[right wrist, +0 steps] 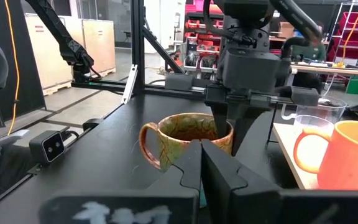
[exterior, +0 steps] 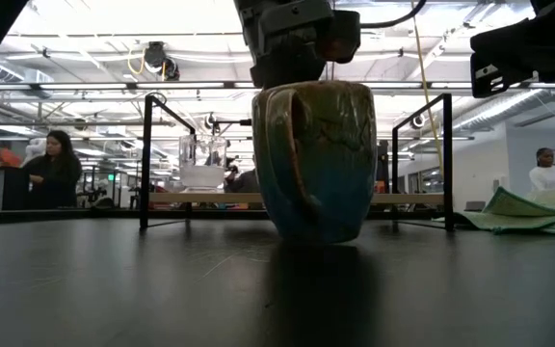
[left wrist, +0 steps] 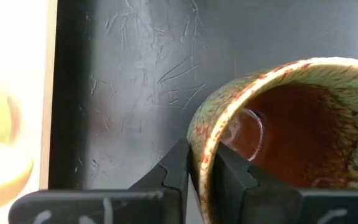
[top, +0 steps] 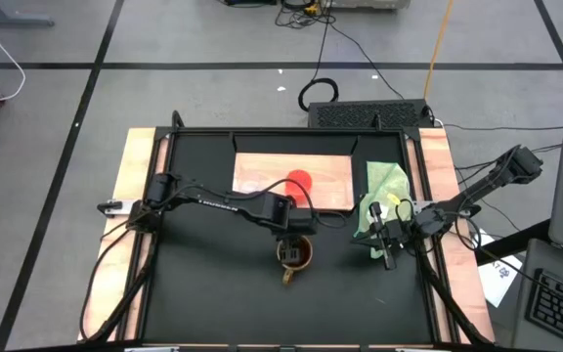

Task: Stack small to large cups/mugs on shelf
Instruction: Put the brown mug on the shelf

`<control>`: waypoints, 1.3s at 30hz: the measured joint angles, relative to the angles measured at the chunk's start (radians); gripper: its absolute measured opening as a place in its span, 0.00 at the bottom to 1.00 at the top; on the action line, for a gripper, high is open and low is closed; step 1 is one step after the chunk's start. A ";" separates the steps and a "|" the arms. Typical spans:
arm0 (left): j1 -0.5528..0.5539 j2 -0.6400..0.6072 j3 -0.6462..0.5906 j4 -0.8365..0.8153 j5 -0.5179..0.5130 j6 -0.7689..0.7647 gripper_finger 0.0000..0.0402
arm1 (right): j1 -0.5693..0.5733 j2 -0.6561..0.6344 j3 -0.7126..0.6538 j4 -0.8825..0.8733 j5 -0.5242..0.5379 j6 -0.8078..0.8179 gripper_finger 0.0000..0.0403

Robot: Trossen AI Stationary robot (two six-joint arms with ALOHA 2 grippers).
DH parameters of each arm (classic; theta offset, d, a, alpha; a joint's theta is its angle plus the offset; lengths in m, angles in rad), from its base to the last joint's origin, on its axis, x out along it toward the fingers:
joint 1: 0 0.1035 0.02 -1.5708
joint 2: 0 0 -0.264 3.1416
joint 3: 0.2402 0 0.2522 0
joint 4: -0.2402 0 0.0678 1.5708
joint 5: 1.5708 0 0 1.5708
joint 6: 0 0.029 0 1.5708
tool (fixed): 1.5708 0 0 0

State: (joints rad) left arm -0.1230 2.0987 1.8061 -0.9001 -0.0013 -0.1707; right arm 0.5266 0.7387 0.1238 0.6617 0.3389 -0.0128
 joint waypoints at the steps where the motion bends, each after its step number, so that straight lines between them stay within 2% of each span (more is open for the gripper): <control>1: -0.001 0.000 0.000 0.004 0.000 0.001 0.14 | 0.000 0.000 0.000 0.000 0.000 0.000 0.00; 12: -0.015 -0.001 0.000 0.034 0.007 0.011 0.16 | 0.000 0.000 0.000 0.000 0.000 0.000 0.00; 16: -0.011 -0.003 0.001 0.046 0.051 0.003 0.24 | 0.000 0.000 0.000 0.000 0.000 0.001 0.00; 27: -0.011 -0.003 0.001 0.039 0.051 0.011 0.53 | 0.000 0.000 0.000 0.000 0.000 0.001 0.00; 33: -0.013 -0.003 0.001 0.031 0.052 0.013 0.62 | 0.000 0.000 0.000 0.000 0.000 0.008 0.00; 39: -0.013 -0.003 0.038 -0.015 0.062 0.013 0.66 | 0.000 0.000 0.000 0.000 0.000 0.009 0.00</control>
State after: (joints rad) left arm -0.1364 2.0960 1.8445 -0.9147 0.0608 -0.1580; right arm 0.5266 0.7388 0.1242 0.6617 0.3387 -0.0040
